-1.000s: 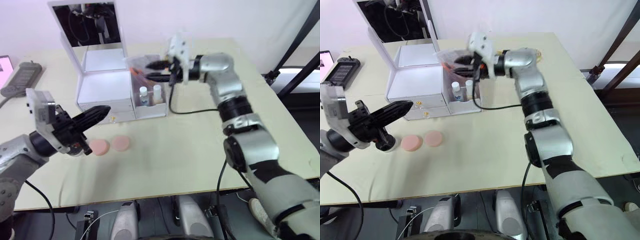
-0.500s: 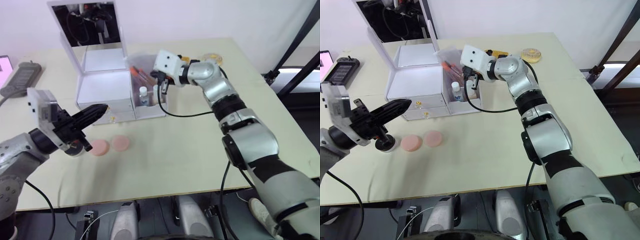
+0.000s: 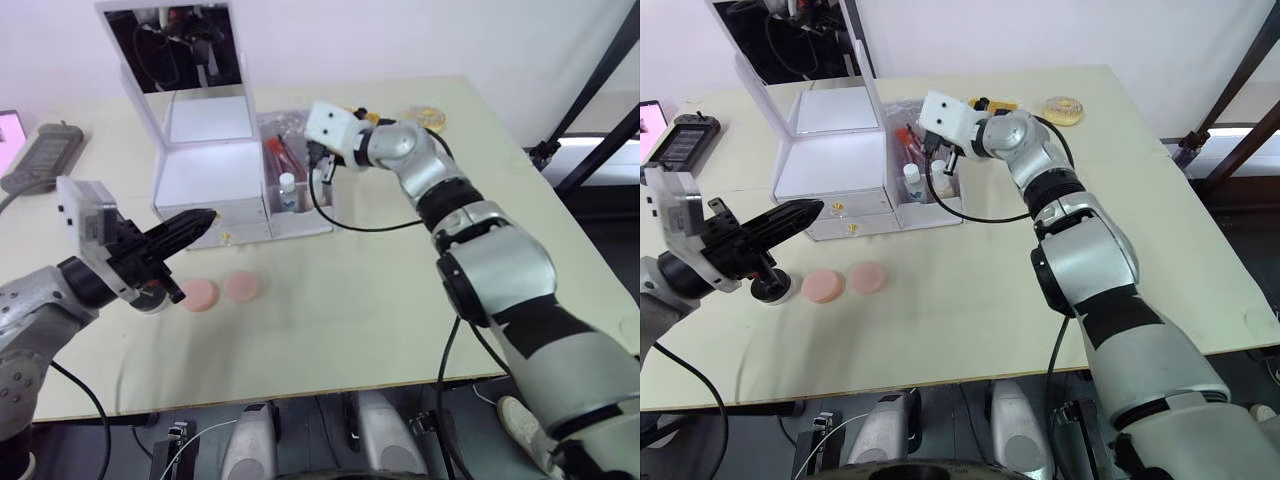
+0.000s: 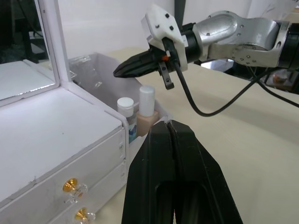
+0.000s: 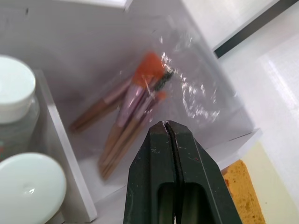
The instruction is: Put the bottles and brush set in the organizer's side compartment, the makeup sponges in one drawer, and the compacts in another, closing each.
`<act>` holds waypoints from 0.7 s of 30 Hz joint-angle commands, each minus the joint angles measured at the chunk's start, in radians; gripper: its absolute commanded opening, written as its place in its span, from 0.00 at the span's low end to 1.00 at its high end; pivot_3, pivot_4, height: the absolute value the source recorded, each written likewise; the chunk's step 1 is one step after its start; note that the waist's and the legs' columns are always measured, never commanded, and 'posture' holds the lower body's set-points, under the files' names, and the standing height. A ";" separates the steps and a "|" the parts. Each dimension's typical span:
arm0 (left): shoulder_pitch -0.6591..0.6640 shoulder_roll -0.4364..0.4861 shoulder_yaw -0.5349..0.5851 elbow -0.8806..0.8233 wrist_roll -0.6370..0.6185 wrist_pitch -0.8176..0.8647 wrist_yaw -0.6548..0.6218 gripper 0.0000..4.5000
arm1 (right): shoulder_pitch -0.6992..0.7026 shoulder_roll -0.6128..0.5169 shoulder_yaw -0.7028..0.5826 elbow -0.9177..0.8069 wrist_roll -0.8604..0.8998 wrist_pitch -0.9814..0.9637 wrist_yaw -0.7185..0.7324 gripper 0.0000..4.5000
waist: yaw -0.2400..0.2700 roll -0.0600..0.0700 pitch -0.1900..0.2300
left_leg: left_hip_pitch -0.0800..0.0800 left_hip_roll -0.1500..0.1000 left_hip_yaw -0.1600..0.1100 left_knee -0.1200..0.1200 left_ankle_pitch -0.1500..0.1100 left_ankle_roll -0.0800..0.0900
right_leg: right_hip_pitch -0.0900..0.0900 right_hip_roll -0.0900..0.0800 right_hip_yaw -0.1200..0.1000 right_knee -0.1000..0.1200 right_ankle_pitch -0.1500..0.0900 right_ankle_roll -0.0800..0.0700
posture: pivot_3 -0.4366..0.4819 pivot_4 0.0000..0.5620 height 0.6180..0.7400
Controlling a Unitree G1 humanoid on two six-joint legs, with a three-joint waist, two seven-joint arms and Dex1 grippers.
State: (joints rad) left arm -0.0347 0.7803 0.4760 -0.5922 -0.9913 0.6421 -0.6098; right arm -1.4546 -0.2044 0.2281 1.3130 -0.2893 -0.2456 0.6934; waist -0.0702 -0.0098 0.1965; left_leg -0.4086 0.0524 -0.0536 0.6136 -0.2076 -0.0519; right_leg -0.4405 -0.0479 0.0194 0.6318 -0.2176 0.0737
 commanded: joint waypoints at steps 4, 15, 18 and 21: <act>0.020 0.001 0.027 0.000 0.021 -0.031 -0.018 0.00 | -0.034 -0.042 -0.109 -0.093 0.130 -0.002 0.170 0.01 | 0.000 0.000 0.000 | 0.000 0.000 0.000 0.000 0.000 0.000 | 0.000 0.000 0.000 0.000 0.000 0.000 | 0.48 0.27 1.00; 0.119 0.039 0.147 0.237 0.196 -0.169 -0.163 0.20 | 0.336 -0.305 -0.295 -0.676 0.480 0.366 0.578 0.30 | 0.012 0.000 0.000 | 0.000 0.000 0.000 0.000 0.000 0.000 | 0.001 0.000 0.000 -0.001 0.000 0.000 | 0.48 0.27 1.00; 0.158 0.061 0.185 0.336 0.259 -0.234 -0.233 0.53 | 0.513 -0.392 -0.331 -0.877 0.547 0.494 0.580 0.62 | 0.021 0.000 0.000 | 0.000 0.000 0.002 0.000 0.000 0.000 | 0.000 0.000 0.000 -0.001 -0.001 0.000 | 0.48 0.27 1.00; 0.178 0.087 0.236 0.460 0.306 -0.297 -0.295 0.88 | 0.688 -0.472 -0.395 -1.038 0.604 0.602 0.546 0.97 | 0.019 0.000 0.000 | 0.000 0.000 0.004 -0.001 0.000 0.000 | -0.002 0.000 0.003 -0.001 0.000 0.000 | 0.48 0.27 1.00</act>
State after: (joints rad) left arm 0.1404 0.8448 0.6462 -0.1774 -0.7116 0.3950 -0.8739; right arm -0.7783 -0.6444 -0.1142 0.3765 0.2642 0.3147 1.2509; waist -0.0510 -0.0095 0.1967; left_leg -0.4084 0.0529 -0.0491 0.6132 -0.2078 -0.0519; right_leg -0.4429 -0.0482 0.0223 0.6311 -0.2181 0.0739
